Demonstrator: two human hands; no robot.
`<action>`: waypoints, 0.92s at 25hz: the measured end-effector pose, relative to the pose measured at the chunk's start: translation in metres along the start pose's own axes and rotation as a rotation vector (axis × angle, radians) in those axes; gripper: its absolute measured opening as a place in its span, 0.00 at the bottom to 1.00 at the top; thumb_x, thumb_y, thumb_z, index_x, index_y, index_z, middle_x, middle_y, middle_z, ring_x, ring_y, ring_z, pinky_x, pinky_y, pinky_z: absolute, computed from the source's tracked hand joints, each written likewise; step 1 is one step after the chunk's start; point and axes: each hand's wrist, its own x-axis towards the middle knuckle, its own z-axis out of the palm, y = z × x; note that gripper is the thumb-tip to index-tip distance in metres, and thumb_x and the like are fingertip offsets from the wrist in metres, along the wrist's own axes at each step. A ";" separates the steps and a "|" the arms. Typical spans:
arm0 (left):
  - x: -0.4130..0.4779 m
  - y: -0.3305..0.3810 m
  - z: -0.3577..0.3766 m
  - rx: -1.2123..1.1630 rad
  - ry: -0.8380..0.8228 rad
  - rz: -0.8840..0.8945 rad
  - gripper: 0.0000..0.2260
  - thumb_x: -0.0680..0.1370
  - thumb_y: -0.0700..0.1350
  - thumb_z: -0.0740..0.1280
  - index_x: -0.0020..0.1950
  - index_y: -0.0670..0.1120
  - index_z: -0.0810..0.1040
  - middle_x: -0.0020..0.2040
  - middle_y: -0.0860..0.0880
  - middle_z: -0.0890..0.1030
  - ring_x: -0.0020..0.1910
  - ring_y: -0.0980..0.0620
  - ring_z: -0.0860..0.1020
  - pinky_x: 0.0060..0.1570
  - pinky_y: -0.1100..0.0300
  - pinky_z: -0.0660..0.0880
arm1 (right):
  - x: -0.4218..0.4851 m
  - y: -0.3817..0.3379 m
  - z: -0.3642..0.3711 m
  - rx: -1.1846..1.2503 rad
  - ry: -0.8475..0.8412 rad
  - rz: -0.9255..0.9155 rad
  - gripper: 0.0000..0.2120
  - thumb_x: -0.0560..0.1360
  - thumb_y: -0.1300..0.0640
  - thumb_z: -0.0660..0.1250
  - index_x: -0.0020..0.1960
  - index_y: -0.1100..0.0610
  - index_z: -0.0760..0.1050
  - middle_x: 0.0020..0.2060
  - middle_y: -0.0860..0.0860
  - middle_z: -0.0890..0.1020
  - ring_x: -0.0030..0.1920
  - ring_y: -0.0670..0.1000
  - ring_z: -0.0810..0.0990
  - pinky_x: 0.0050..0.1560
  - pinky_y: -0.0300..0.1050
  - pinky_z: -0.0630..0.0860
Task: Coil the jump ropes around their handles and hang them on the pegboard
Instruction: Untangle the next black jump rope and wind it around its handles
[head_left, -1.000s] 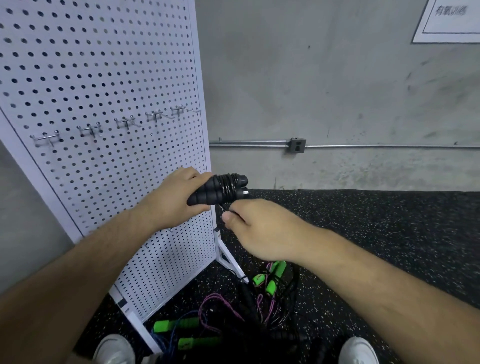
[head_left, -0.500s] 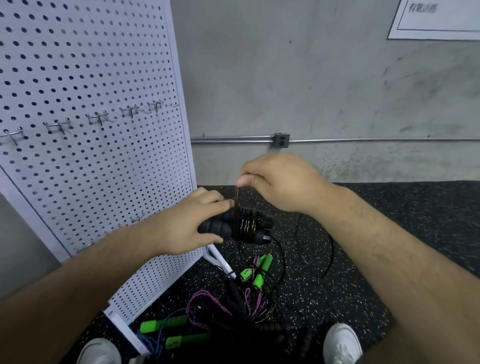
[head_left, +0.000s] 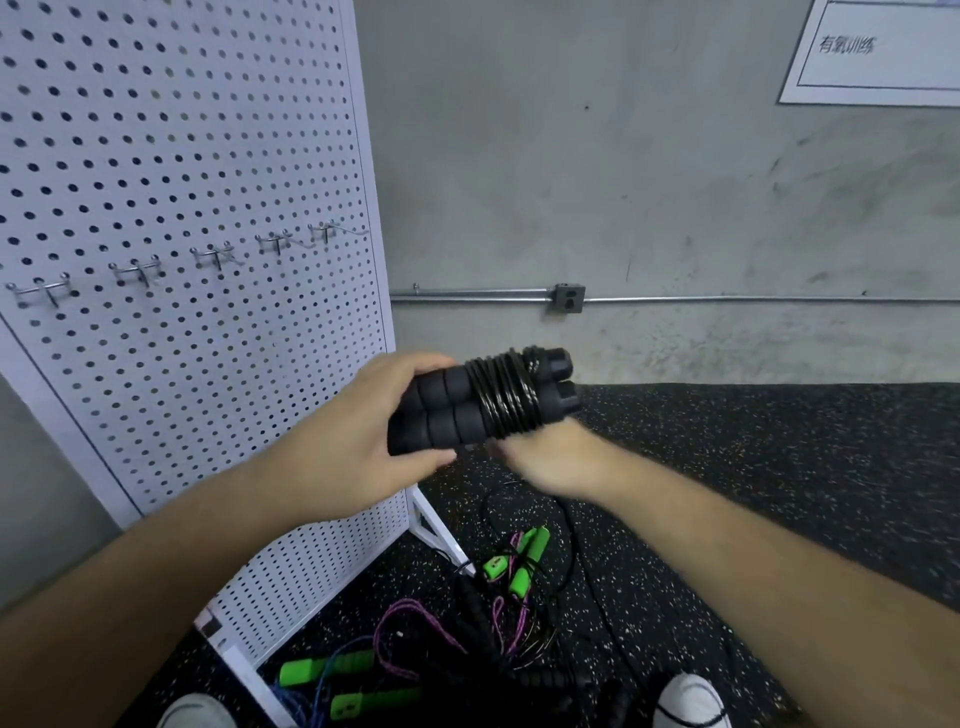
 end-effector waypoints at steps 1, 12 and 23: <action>0.002 -0.006 -0.001 0.015 0.016 -0.016 0.29 0.74 0.47 0.77 0.72 0.55 0.69 0.63 0.58 0.73 0.64 0.59 0.71 0.67 0.57 0.70 | 0.000 0.002 0.016 -0.060 -0.019 -0.011 0.18 0.86 0.51 0.53 0.42 0.54 0.74 0.29 0.47 0.71 0.27 0.46 0.68 0.28 0.40 0.70; 0.021 -0.057 -0.008 0.283 0.131 -0.137 0.29 0.74 0.45 0.76 0.73 0.51 0.69 0.60 0.54 0.73 0.61 0.55 0.66 0.62 0.57 0.64 | -0.016 -0.032 0.029 -0.395 -0.007 -0.109 0.19 0.86 0.47 0.51 0.52 0.57 0.76 0.34 0.46 0.74 0.33 0.42 0.72 0.32 0.38 0.65; 0.018 -0.060 0.020 0.267 -0.177 -0.063 0.29 0.73 0.41 0.76 0.71 0.53 0.72 0.57 0.57 0.74 0.59 0.55 0.68 0.64 0.53 0.69 | -0.032 -0.059 -0.024 -1.058 0.316 -0.338 0.15 0.85 0.44 0.53 0.54 0.49 0.75 0.44 0.45 0.79 0.42 0.50 0.76 0.38 0.44 0.68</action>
